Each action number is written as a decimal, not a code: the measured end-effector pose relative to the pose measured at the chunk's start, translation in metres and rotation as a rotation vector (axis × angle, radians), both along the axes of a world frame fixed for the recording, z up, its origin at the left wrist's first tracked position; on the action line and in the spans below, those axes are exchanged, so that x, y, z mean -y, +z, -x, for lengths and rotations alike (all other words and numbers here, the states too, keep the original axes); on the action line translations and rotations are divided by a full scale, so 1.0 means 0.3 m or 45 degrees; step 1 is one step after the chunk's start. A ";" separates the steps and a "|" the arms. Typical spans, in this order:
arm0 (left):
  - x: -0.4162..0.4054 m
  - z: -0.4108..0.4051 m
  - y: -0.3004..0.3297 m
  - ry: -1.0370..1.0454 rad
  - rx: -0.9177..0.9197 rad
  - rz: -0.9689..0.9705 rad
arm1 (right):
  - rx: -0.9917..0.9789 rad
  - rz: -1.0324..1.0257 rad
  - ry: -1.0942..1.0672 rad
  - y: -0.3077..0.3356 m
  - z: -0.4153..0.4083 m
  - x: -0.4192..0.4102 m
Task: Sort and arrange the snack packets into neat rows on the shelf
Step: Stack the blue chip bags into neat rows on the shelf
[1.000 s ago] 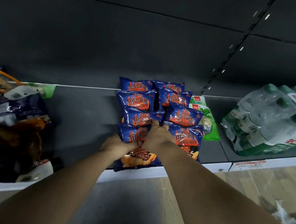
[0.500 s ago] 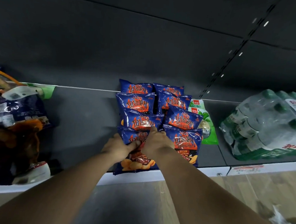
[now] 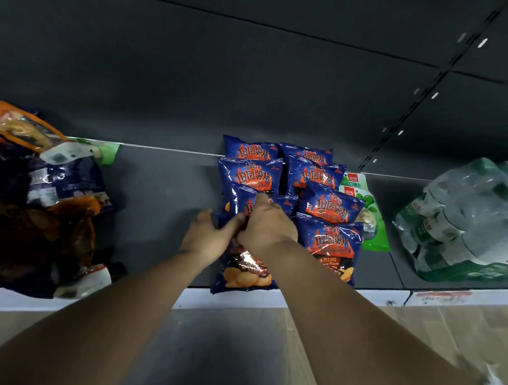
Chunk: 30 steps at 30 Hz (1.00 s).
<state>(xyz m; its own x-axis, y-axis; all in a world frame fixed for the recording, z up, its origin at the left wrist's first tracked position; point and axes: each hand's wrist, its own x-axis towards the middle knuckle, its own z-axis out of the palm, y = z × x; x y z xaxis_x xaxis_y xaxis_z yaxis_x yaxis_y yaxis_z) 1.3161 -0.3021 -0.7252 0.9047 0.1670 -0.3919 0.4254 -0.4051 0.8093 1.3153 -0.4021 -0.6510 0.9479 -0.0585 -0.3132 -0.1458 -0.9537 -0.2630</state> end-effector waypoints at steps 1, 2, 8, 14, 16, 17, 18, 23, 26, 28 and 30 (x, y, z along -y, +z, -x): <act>-0.014 0.001 0.008 0.014 0.008 -0.035 | 0.016 -0.024 0.010 0.004 0.000 -0.017; -0.030 0.003 0.018 0.026 0.019 -0.066 | 0.030 -0.047 0.021 0.007 0.000 -0.037; -0.162 0.037 0.057 0.078 0.016 -0.237 | 0.097 -0.163 0.151 0.000 0.024 -0.188; -0.319 0.099 0.070 0.042 -0.054 -0.487 | -0.021 -0.310 0.234 -0.041 0.057 -0.330; -0.359 0.124 0.075 0.097 -0.093 -0.542 | -0.094 -0.368 0.233 -0.063 0.064 -0.365; -0.377 0.138 0.080 0.107 -0.118 -0.587 | -0.130 -0.394 0.236 -0.075 0.067 -0.379; -0.393 0.149 0.083 0.101 -0.143 -0.631 | -0.166 -0.419 0.234 -0.087 0.068 -0.391; -0.463 0.179 0.122 0.172 -0.216 -0.862 | -0.253 -0.552 0.218 -0.131 0.052 -0.452; -0.479 0.174 0.147 0.179 -0.179 -0.923 | -0.251 -0.603 0.197 -0.138 0.039 -0.491; -0.500 0.177 0.146 0.065 -0.126 -1.025 | -0.284 -0.615 0.208 -0.159 0.037 -0.516; -0.537 0.189 0.131 -0.121 -0.106 -1.165 | -0.303 -0.599 0.213 -0.189 0.035 -0.544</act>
<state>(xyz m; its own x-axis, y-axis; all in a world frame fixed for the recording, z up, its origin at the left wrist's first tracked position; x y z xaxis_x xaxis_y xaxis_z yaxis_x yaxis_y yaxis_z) 1.2593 -0.1409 -0.6858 0.9051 0.3704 -0.2086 0.4003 -0.9078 0.1250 1.3049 -0.2390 -0.7076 0.8321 0.2851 -0.4757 -0.1095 -0.7563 -0.6450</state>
